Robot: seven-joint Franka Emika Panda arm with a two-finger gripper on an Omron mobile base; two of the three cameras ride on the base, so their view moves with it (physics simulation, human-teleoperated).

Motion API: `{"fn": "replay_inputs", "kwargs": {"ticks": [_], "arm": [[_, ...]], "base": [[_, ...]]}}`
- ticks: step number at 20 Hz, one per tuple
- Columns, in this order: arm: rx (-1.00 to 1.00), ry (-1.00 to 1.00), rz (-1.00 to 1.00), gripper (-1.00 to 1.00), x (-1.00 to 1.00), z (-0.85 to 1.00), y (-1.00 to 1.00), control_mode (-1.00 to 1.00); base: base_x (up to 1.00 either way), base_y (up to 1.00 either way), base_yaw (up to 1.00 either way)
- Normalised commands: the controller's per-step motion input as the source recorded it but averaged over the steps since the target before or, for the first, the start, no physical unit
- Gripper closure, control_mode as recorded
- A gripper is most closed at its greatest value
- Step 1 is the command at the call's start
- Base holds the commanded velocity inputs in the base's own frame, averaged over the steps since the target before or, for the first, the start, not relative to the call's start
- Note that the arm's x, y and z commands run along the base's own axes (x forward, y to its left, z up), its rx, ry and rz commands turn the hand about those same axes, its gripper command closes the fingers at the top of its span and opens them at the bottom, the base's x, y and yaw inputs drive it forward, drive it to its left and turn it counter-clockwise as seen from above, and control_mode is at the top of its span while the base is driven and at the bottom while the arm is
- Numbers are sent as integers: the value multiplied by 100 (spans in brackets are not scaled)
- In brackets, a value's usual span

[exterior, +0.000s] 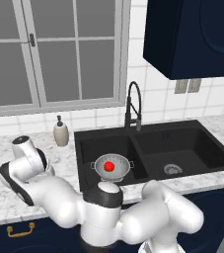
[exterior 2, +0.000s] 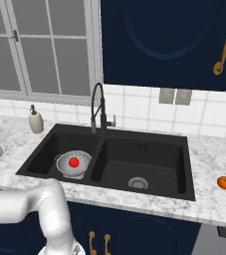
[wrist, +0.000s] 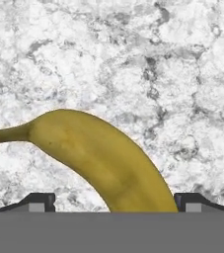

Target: Put the colander in the sink, put the apple, orange, banana in the colander, and turn on the sink faucet and pour water over the colander.

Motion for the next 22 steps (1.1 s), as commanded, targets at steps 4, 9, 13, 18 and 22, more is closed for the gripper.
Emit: {"fn": "replay_inputs", "kwargs": {"ticks": [4, 9, 13, 18, 22], "arm": [[-3, 1, -1, -100, 0, -60, 0, -100], [-1, 0, -3, 100, -6, -36, -5, -100], [0, -5, -10, 100, -13, -1, -47, -100], [0, -8, -20, 100, -3, 14, -99, -100], [0, -9, -23, 100, -5, 40, -100, -100]], "base": [[0, 0, 0], [0, 0, 0], [0, 0, 0], [0, 0, 0], [0, 0, 0]]}}
